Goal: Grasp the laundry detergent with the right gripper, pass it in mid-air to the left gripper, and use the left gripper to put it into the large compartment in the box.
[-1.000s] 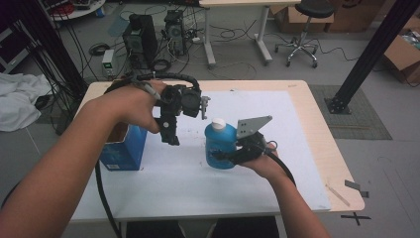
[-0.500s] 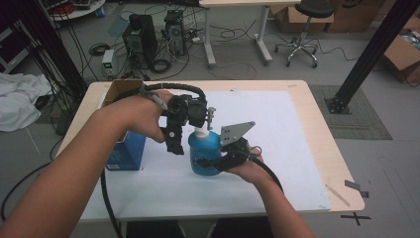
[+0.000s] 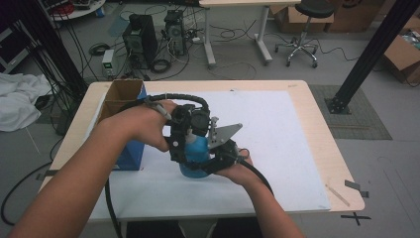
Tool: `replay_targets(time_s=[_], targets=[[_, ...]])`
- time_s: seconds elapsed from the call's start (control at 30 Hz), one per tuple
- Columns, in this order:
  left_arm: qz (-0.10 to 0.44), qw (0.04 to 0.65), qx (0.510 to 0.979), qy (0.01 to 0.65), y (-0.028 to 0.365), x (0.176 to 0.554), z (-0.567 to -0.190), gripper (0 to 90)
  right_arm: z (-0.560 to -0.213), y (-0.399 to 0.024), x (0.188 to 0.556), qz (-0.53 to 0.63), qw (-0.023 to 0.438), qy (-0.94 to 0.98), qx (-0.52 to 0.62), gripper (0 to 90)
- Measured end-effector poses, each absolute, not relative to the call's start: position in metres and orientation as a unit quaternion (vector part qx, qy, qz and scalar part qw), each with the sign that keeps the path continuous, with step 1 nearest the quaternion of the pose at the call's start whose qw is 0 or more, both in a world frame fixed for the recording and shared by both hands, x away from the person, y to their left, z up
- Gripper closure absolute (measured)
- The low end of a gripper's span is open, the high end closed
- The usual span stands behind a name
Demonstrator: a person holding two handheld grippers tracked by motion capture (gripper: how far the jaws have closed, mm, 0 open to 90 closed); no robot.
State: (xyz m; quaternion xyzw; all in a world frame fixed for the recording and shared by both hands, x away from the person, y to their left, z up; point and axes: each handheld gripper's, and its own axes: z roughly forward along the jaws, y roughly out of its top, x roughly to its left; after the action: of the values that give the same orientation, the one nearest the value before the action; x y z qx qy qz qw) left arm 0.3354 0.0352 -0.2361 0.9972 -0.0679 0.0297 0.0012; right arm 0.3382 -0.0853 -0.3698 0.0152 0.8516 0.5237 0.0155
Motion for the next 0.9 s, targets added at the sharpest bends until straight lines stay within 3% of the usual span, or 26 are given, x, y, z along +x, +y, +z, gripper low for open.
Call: replay_targets(time_s=[0.5,0.9], targets=[[0.036,0.013,0.998,-0.047,0.046,0.333,-0.250,1.1,-0.371,-0.069,0.336,0.511,0.009,0.859,0.017,46.5],[0.055,0.010,0.997,-0.045,0.048,0.330,-0.249,9.8,-0.370,-0.066,0.336,0.518,0.014,0.855,0.015,46.4]])
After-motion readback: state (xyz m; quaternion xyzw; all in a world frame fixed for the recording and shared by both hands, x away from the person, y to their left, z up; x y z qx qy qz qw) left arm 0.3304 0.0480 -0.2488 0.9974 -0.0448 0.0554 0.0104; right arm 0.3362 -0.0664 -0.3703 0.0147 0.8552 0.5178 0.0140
